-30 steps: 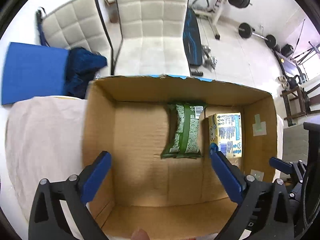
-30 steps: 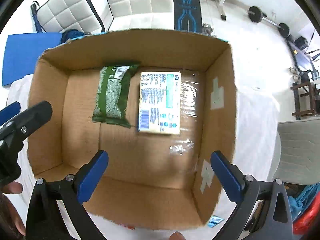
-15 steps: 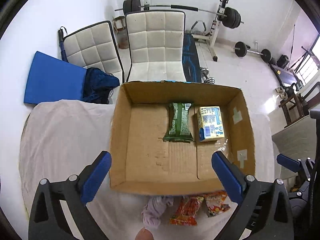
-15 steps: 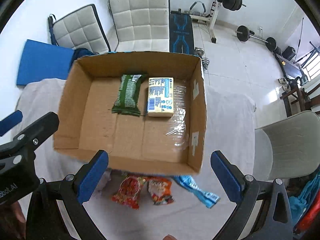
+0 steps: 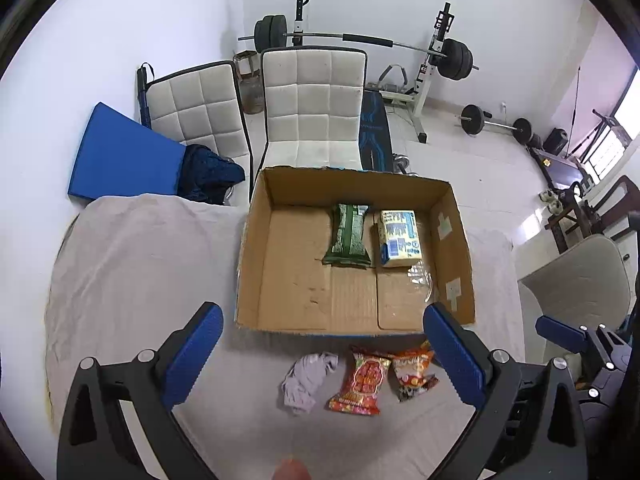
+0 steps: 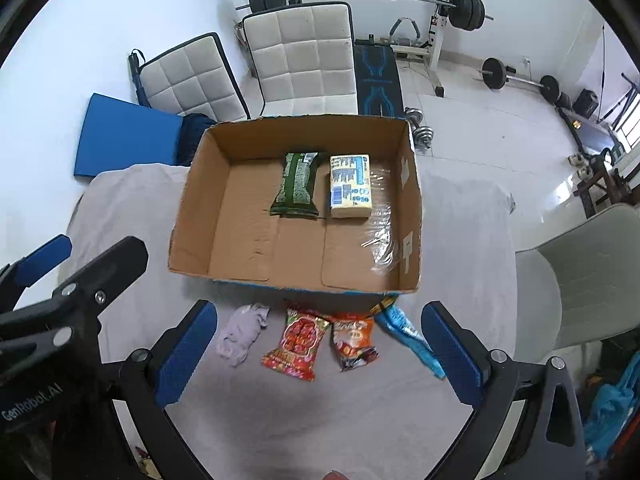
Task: Organize soft objects
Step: 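Grasp the lilac sock with the left tool while the right grasps the red snack bag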
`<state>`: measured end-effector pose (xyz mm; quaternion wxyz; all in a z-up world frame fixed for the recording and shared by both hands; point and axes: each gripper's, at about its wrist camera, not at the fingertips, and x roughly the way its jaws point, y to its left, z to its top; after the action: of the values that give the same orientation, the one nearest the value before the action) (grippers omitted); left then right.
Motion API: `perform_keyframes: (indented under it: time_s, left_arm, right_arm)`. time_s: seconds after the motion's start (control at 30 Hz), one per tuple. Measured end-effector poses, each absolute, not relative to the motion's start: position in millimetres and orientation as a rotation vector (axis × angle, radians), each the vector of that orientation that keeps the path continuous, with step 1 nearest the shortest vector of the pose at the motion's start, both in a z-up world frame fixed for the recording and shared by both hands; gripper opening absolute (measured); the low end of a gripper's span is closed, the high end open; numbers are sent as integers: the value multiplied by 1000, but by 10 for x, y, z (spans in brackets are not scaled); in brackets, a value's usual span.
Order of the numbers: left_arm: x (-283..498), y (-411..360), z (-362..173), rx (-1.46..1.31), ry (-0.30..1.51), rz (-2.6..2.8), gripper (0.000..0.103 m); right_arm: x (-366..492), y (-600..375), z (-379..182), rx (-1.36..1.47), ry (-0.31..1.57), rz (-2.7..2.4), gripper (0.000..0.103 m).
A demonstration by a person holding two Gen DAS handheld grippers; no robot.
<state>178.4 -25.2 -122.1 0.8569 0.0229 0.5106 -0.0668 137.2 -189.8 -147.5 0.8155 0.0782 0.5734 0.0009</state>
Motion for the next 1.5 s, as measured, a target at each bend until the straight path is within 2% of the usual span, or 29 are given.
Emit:
perform_keyframes:
  time_s: [0.13,0.27,0.5,0.57,0.73,0.83,0.9,0.97,1.07,1.27,1.3,1.4,1.47,1.5]
  left_arm:
    - [1663,-177,-1231,52,1078,-124,103]
    - [1577,-66,-1572,88,1137,-71,103]
    - [1542,58,-2728,119,1371,-18,103]
    - [1567,46,-3035,132,1422,-14,102]
    - [1731,-50,-3701,163,1529,-55,101]
    - [1811,-149,-3950,180,1573,-94,91]
    - [1828,-199,-4069,201,1597,-108,74]
    - [1802,-209,-4158,185,1630,-141,51]
    - [1696,-135,-4117,167,1624,-128,46]
    - [1372,282,-4052,21,1662,-16,45]
    - [1324,310,-4065,8,1664,-7,45]
    - [1227,354,-4156,-41,1678,2,46]
    - [1187,322,-4146,-31,1663,7,46]
    - [1163,295,-4141,-21,1659,8,46]
  right_arm:
    - [1287,-2068,-1744,230,1292,-32,103]
    - [1210,-2211,-2357,299,1407,-80,103]
    - [1115,-2072,-3397,474,1563,-46,103]
    - [1083,-2046,-3574,486,1592,-78,99]
    - [953,-2060,-3743,509,1627,-109,99]
    - [928,-2045,-3745,509,1631,-115,99]
    - [937,-2026,-3728,514,1625,-120,99]
    - [993,-1974,-3711,516,1622,-114,99]
    - [1048,-1825,-3700,520,1624,-93,99]
    - [1180,-1528,-3927,547,1644,-89,98]
    - [1211,-1495,-3994,553,1650,-99,97]
    - [1313,-1406,-4196,535,1688,-122,81]
    - [1411,-1332,-4274,506,1707,-138,64]
    - [1425,-1313,-4299,479,1696,-161,59]
